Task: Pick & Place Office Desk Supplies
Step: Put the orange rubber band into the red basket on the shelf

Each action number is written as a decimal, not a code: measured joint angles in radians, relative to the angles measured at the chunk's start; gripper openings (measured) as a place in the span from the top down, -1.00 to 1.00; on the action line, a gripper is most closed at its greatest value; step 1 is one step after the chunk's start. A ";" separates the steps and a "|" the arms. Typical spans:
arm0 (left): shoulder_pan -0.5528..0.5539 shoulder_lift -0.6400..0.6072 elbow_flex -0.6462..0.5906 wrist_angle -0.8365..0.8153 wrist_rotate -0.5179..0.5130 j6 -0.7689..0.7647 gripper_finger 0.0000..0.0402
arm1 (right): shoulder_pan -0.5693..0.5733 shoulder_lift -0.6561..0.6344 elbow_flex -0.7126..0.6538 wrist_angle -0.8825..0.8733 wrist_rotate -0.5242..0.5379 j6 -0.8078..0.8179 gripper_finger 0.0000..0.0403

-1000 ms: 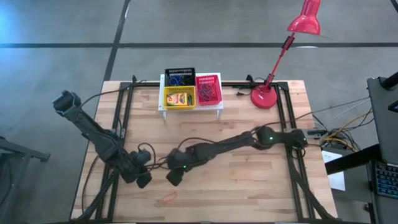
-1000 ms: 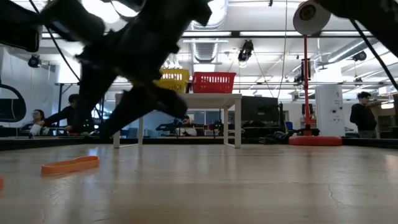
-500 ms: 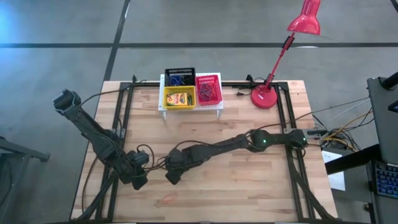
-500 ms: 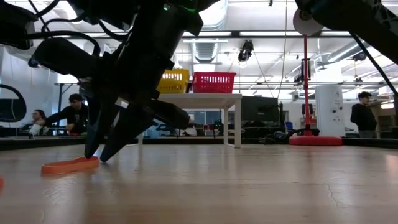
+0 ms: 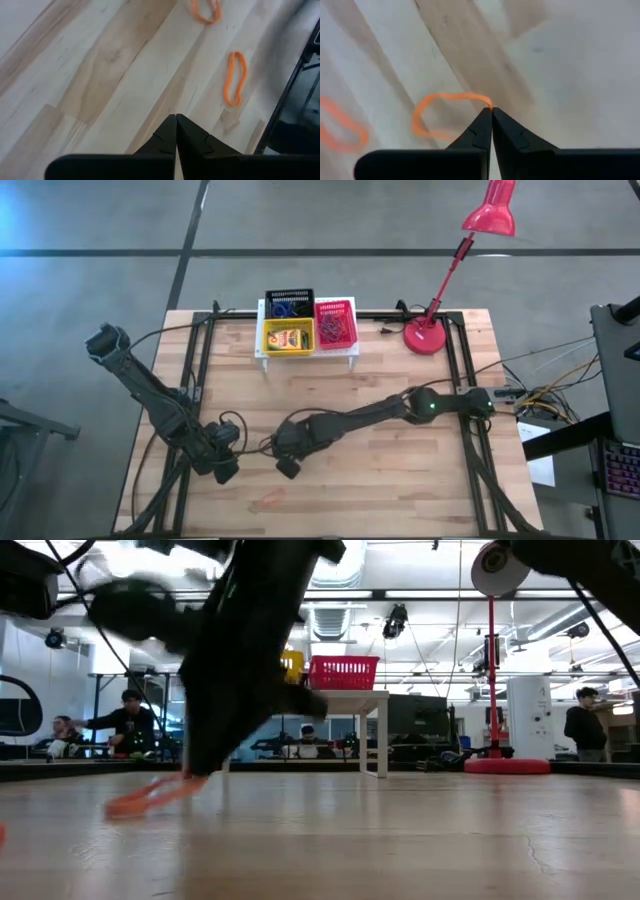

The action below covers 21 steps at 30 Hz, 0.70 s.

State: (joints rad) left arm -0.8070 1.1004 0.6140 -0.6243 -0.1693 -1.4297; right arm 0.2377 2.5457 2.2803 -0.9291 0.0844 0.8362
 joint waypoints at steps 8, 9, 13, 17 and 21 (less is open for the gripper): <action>0.002 0.000 0.000 0.031 -0.076 -0.064 0.95 | -0.012 -0.200 -0.001 -0.223 0.113 -0.150 0.96; 0.002 0.000 0.000 0.037 -0.093 -0.072 0.95 | -0.016 -0.226 -0.001 -0.243 0.123 -0.170 0.96; 0.002 0.000 0.000 0.076 -0.167 -0.117 0.95 | -0.053 -0.353 -0.002 -0.282 0.172 -0.269 0.96; 0.005 0.000 0.000 0.119 -0.263 -0.149 0.95 | -0.119 -0.449 -0.005 -0.304 0.221 -0.354 0.96; 0.014 0.000 0.000 0.171 -0.337 -0.150 0.95 | -0.217 -0.522 -0.006 -0.301 0.256 -0.459 0.96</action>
State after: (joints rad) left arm -0.7926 1.1007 0.6144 -0.4535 -0.5059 -1.5795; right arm 0.0203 2.0233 2.2738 -1.2296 0.3401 0.3768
